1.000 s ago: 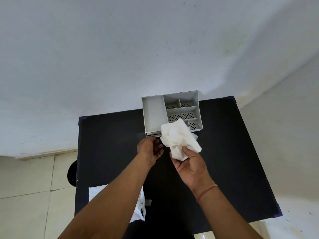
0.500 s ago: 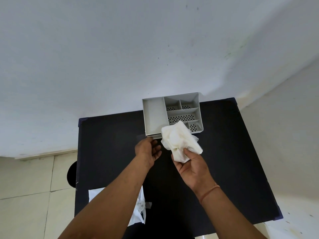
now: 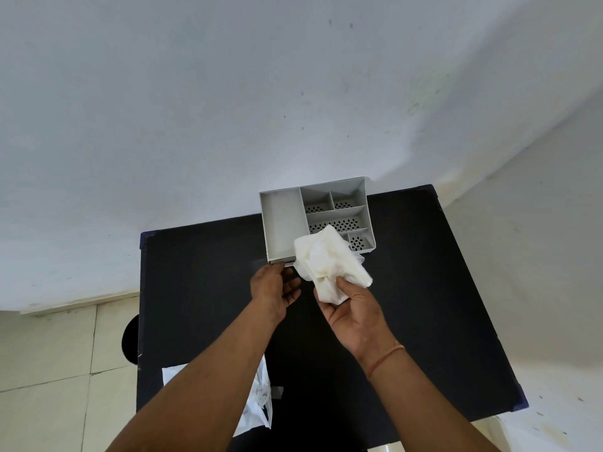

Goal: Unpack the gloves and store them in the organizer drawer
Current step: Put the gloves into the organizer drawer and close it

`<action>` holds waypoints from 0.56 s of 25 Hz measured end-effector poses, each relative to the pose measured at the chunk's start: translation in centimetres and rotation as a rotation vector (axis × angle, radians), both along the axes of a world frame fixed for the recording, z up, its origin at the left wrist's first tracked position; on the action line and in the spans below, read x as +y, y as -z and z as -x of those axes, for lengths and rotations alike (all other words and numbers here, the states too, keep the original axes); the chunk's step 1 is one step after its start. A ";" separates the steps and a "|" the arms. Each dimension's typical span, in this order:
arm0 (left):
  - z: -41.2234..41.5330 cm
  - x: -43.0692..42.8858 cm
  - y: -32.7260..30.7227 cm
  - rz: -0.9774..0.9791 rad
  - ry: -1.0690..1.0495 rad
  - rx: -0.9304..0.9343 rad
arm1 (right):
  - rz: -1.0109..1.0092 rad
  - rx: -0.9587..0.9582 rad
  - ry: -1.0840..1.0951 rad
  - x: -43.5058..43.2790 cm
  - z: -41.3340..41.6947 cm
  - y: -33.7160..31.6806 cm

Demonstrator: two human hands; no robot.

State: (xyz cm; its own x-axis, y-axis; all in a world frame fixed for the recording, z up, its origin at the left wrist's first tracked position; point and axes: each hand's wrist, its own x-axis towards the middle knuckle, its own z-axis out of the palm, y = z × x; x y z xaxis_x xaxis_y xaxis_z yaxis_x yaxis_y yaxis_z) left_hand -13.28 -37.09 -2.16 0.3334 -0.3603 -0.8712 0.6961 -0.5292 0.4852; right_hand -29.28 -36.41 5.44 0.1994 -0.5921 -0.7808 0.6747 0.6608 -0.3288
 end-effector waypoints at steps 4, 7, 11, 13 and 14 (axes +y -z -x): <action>0.9 1.2 0.4 0.017 -0.005 0.029 | -0.004 0.000 -0.006 -0.3 -0.1 0.0; 0.9 0.1 0.0 0.038 -0.028 0.033 | 0.000 0.002 -0.002 -0.4 0.1 0.1; 0.8 -0.8 -0.4 0.014 -0.020 -0.024 | -0.006 0.006 -0.002 -0.5 0.2 0.3; 1.0 -0.3 -0.1 0.003 -0.025 -0.019 | -0.010 0.005 -0.001 -0.5 0.1 0.5; 1.1 0.0 0.1 -0.003 -0.034 -0.006 | -0.011 0.005 0.000 -0.5 0.1 0.5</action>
